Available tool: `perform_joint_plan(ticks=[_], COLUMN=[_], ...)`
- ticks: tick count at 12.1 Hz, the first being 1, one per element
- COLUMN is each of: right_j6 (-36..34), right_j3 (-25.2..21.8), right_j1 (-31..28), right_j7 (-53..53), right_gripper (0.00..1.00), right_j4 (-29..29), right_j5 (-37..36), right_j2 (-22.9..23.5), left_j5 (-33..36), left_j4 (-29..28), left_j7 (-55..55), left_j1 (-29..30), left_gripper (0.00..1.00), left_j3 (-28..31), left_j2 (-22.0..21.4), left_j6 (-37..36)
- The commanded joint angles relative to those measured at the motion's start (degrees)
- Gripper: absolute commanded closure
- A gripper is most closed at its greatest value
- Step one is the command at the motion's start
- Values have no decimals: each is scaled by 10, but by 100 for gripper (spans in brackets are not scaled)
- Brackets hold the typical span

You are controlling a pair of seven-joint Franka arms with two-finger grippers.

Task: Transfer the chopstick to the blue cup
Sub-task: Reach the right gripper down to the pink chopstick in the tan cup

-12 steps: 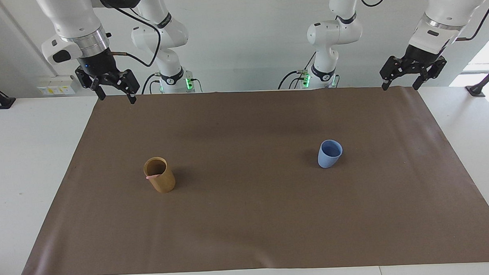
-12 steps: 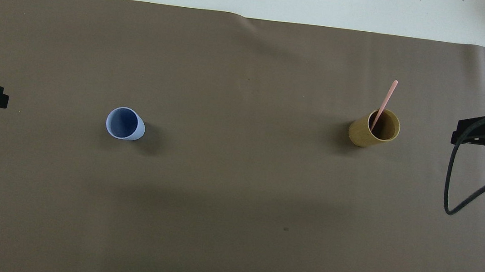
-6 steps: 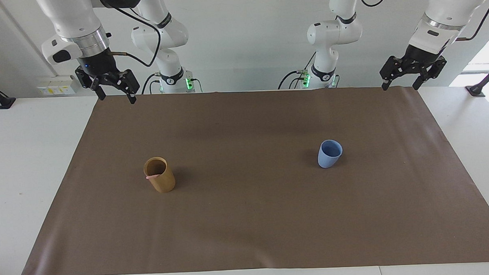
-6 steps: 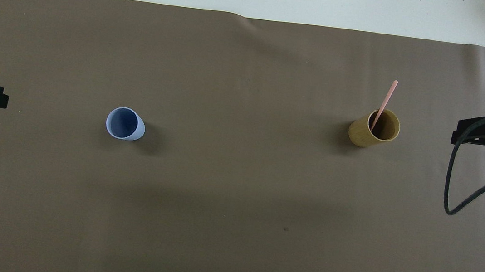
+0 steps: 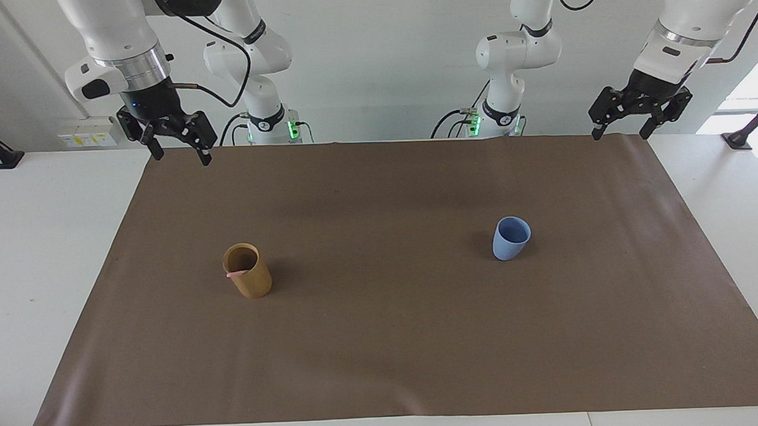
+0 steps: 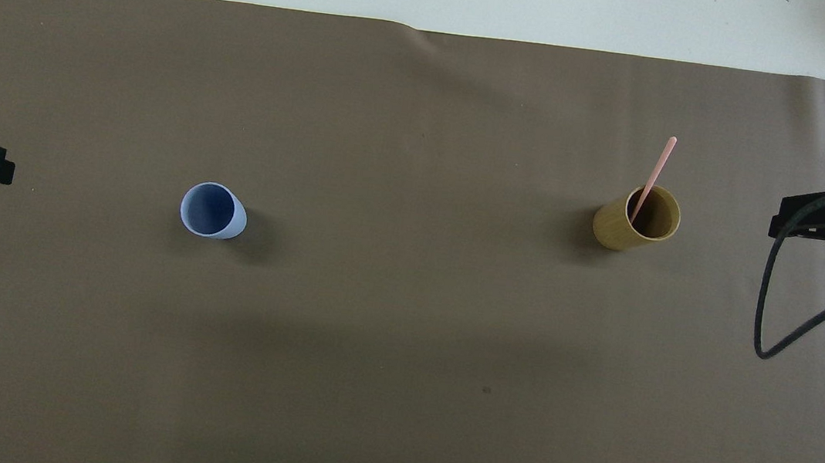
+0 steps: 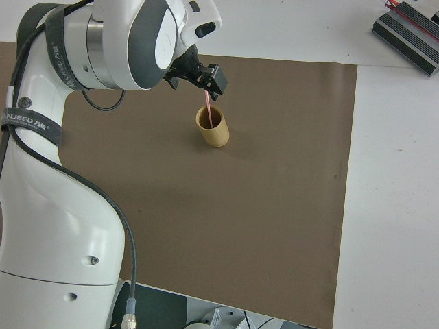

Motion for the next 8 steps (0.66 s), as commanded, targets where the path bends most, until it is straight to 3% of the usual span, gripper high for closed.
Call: perform_joint_plan(ticks=[1, 8], right_j6=[34, 151], right_j3=[1, 5], right_j1=[-2, 0], right_j7=[-8, -14], right_gripper=[0, 0], right_j4=[-10, -9], right_j5=[9, 7], right_j2=[18, 98], left_j5=[-9, -9], left_j4=[4, 4], left_j7=[6, 6], left_j1=[10, 10], left_gripper=[0, 0], left_j3=[-4, -3], left_j2=[-3, -3], left_j6=[-9, -9])
